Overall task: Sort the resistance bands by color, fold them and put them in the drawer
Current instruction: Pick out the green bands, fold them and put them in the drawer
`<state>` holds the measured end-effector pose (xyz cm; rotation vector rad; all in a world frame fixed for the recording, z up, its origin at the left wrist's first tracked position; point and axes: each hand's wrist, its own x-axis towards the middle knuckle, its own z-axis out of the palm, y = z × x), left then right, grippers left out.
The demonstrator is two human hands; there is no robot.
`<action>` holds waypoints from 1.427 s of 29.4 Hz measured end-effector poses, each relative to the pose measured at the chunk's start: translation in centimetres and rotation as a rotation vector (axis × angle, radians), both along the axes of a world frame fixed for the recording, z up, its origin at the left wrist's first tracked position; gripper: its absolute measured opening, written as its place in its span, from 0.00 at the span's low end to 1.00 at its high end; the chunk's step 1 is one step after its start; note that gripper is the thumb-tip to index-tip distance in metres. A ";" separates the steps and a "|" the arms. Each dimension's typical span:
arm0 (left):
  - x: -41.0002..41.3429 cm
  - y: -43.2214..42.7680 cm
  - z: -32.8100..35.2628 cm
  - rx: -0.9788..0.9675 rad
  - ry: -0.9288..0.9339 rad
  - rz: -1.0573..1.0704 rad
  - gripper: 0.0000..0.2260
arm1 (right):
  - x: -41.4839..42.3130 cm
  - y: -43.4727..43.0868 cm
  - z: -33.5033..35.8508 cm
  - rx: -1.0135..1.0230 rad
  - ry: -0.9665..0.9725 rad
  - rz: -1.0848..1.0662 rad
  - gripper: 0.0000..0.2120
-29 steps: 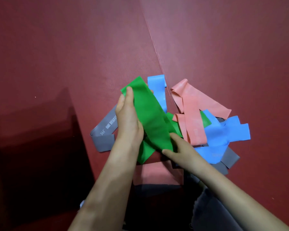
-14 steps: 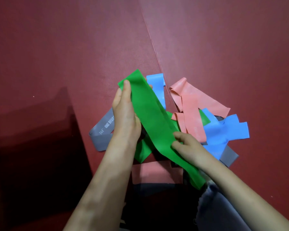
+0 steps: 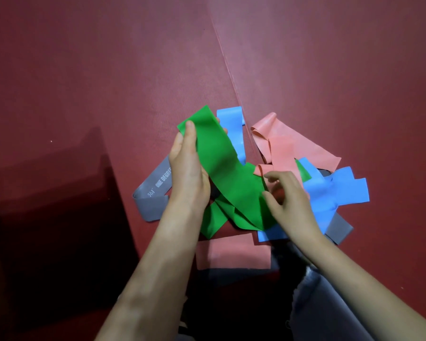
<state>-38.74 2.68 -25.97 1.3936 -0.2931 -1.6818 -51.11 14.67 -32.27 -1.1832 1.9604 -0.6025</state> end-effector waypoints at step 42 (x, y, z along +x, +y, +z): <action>2.4 0.0 -0.9 0.031 -0.250 -0.160 0.11 | 0.1 3.7 -2.1 -0.004 0.623 0.701 0.13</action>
